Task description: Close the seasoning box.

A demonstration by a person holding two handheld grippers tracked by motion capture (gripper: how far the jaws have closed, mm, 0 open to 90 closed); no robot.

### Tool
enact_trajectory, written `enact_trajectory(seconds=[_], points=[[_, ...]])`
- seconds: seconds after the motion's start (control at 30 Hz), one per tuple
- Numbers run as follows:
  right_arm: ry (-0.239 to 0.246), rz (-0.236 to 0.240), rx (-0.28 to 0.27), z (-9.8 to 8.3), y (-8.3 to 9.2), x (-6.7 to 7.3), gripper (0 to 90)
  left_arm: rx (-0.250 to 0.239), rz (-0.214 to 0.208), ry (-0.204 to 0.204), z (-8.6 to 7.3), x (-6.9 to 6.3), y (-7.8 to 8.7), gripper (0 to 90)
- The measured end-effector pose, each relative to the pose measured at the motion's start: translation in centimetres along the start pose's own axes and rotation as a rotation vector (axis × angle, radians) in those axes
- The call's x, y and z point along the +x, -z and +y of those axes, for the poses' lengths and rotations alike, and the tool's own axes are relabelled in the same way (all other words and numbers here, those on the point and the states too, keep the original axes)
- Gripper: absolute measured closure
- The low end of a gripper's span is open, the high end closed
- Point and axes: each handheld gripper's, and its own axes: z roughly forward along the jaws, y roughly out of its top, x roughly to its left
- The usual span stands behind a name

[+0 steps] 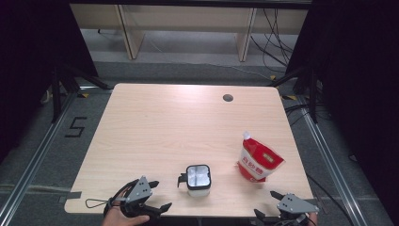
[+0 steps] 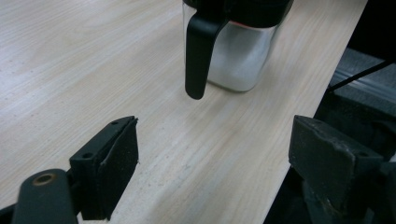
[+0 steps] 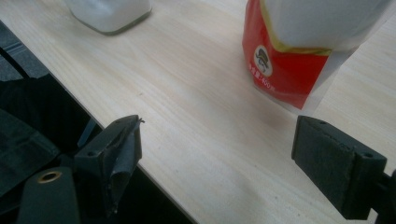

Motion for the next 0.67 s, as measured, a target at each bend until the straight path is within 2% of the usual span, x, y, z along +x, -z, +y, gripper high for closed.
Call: enact_trajectory(seconds=[0.07, 0.13, 0.17, 0.2, 0.3, 0.33, 0.37, 0.4, 0.5, 0.53, 0.57, 0.6, 0.67], points=[[0.010, -0.009, 0.012, -0.08, -0.01, 0.01, 16.7, 0.000, -0.001, -0.011, 0.02, 0.09, 0.03, 15.5], [-0.012, -0.005, 0.020, -0.14, -0.06, 0.25, 17.0, -0.005, -0.007, -0.030, 0.04, 0.25, 0.00, 15.5], [0.017, -0.007, 0.017, -0.12, -0.12, 0.06, 17.0, -0.003, -0.004, -0.030, 0.03, 0.21, 0.00, 15.5], [0.007, 0.006, 0.026, -0.12, -0.15, 0.14, 17.1, -0.003, -0.002, 0.009, -0.02, -0.06, -0.07, 15.5], [0.020, -0.003, 0.023, -0.14, -0.20, 0.09, 17.1, 0.008, -0.008, -0.028, 0.07, 0.15, -0.02, 15.5], [0.017, 0.009, 0.021, -0.17, -0.28, 0.05, 17.0, 0.009, -0.005, -0.012, 0.03, 0.06, -0.03, 15.5], [0.021, -0.002, 0.025, -0.19, -0.25, 0.05, 17.0, 0.009, -0.007, -0.016, 0.04, 0.08, -0.04, 15.5], [0.015, 0.003, 0.028, -0.20, -0.26, 0.05, 17.0, -0.002, -0.009, -0.003, 0.01, -0.01, -0.13, 15.5], [0.013, -0.001, 0.027, -0.23, -0.23, -0.03, 16.9, -0.003, -0.003, -0.011, -0.04, 0.14, -0.15, 15.6], [0.014, 0.002, 0.030, -0.23, -0.23, -0.07, 17.0, -0.009, -0.006, -0.038, 0.01, 0.43, -0.09, 15.6], [0.012, 0.002, 0.030, -0.24, -0.24, -0.09, 17.0, -0.007, 0.007, 0.000, -0.04, 0.26, -0.01, 15.6], [0.008, 0.009, 0.026, -0.26, -0.31, -0.13, 17.0, -0.009, 0.010, -0.001, -0.05, 0.43, 0.03, 15.5], [0.008, -0.007, 0.025, -0.29, -0.29, -0.19, 17.0, 0.007, 0.034, 0.004, -0.14, 0.78, 0.17, 15.4]])
